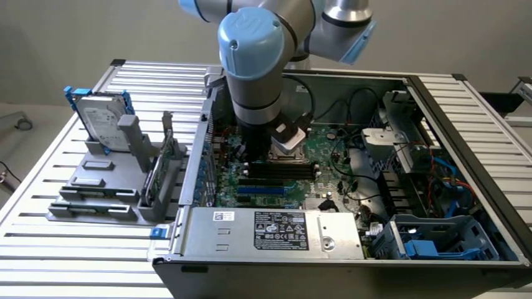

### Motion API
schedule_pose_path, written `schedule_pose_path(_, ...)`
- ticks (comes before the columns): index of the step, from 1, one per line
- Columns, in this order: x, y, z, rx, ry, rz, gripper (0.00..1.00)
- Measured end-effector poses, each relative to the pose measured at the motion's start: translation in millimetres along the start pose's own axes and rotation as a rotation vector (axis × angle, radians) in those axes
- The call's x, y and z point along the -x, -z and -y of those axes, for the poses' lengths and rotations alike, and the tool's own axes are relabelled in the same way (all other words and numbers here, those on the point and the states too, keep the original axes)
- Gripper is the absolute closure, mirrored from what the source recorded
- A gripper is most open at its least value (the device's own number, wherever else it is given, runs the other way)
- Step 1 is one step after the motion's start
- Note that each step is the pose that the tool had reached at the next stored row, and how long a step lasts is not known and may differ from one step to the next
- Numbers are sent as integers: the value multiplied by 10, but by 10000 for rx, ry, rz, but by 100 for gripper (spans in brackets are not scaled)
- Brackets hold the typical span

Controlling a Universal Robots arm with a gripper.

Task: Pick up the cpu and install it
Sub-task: 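Install the first cpu locking lever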

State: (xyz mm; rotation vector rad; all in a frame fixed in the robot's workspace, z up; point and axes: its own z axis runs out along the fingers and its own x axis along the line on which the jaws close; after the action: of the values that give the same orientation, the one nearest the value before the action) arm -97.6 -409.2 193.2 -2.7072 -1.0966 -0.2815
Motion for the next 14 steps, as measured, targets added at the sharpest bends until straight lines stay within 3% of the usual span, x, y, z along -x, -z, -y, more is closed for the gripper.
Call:
schedule_pose_path(4,-10,-4,14,120,17,119,89)
schedule_pose_path(10,-69,85,66,122,18,119,89)
schedule_pose_path(14,-150,83,148,99,67,138,89)
